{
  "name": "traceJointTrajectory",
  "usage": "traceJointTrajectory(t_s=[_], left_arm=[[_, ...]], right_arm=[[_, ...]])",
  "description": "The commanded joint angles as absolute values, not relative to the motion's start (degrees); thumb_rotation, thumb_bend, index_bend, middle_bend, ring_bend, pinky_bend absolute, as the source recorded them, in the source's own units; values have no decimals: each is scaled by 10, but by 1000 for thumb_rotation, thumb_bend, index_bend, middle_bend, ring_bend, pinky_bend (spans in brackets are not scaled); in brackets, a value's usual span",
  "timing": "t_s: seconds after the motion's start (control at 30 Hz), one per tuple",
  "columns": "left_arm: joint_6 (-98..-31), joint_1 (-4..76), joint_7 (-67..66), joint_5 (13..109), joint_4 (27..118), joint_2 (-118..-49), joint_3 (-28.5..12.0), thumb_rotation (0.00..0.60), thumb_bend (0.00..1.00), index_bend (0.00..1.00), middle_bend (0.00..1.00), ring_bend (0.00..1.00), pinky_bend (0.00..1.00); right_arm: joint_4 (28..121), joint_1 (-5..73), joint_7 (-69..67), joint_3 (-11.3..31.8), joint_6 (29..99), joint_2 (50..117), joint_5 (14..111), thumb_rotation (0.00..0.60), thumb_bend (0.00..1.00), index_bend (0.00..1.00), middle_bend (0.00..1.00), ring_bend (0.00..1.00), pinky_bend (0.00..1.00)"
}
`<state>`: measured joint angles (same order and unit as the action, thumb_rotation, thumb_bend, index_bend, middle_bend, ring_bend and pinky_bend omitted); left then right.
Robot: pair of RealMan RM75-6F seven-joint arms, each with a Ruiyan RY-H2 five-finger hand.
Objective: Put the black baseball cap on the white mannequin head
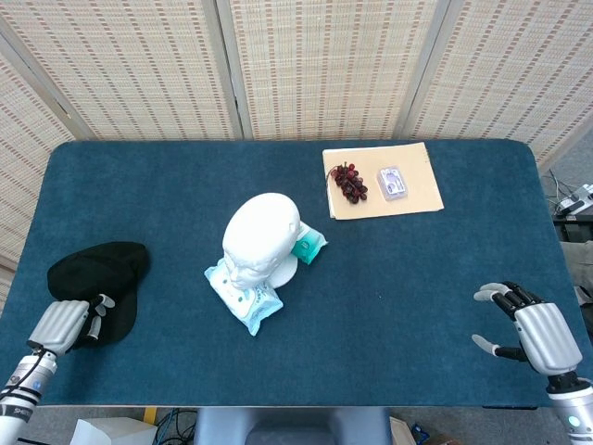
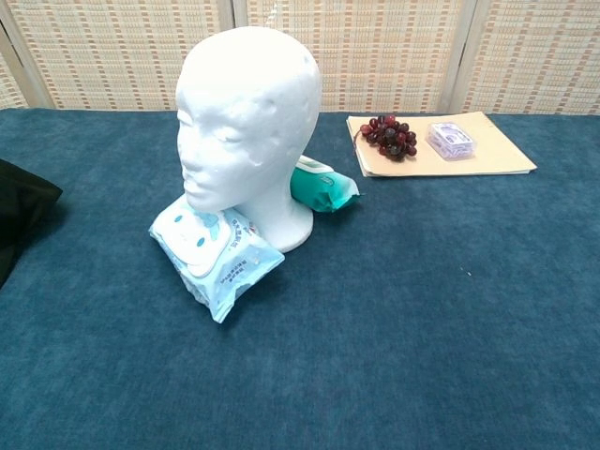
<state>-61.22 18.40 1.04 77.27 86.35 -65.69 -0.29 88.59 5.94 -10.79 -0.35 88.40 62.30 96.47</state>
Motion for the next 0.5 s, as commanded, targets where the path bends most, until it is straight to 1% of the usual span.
traceJointTrajectory(t_s=[0.03,0.2,0.33,0.4,0.5], left_arm=[[-611,188,12,764,859,-659,-11,600,610,327,407,357,450],[-607,192,19,752,852,-660,-20,600,609,327,382,341,450],[-615,185,20,754,863,-654,-17,600,607,327,378,337,450],[-625,179,16,759,875,-648,-13,600,602,328,375,337,450],[-663,163,8,780,899,-639,-7,600,596,331,367,333,450]], right_arm=[[885,59,-106,-2,885,624,961,600,39,354,325,255,433],[885,59,-105,0,885,624,959,600,39,353,325,255,433],[885,58,-109,-1,887,623,960,600,39,353,325,255,433],[885,58,-109,-1,886,623,961,600,39,353,325,255,433],[885,59,-109,-3,883,623,963,600,39,353,325,255,433]])
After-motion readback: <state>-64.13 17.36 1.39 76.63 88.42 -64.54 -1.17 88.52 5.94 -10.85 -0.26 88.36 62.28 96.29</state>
